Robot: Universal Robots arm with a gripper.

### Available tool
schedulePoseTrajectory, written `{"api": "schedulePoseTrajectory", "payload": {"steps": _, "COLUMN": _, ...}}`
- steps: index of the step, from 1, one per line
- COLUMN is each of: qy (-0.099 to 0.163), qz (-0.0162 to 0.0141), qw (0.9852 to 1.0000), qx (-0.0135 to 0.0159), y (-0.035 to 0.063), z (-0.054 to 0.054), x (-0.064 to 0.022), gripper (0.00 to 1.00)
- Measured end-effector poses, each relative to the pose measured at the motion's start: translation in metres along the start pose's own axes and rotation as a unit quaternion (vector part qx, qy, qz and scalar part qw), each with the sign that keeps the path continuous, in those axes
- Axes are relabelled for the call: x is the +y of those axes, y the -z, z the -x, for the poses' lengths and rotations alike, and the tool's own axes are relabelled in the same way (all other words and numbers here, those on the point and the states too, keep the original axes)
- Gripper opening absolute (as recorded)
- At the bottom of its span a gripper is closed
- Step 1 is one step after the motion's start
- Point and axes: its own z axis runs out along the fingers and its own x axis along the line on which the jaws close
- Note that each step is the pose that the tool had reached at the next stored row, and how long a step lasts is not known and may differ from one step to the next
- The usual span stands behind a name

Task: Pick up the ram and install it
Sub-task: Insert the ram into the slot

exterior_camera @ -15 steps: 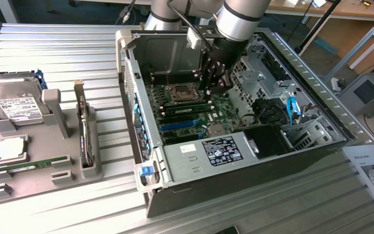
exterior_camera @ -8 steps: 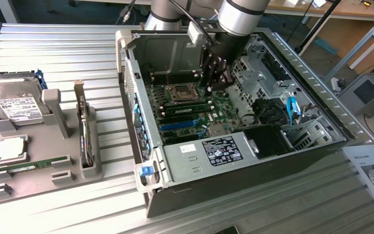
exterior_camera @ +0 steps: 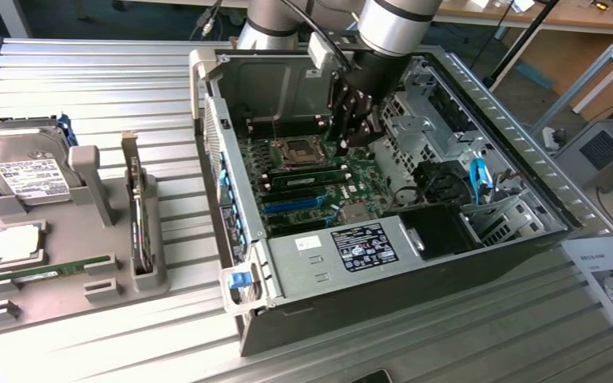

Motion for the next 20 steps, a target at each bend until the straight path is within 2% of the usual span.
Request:
{"api": "schedulePoseTrajectory", "payload": {"steps": 7, "qy": 0.0, "qz": 0.0, "qw": 1.0, "qx": 0.0001, "y": 0.0041, "z": 0.0, "x": 0.0002, "gripper": 0.38}}
{"api": "schedulePoseTrajectory", "payload": {"steps": 20, "qy": 0.0, "qz": 0.0, "qw": 1.0, "qx": 0.0001, "y": 0.0287, "z": 0.001, "x": 0.0013, "gripper": 0.38}}
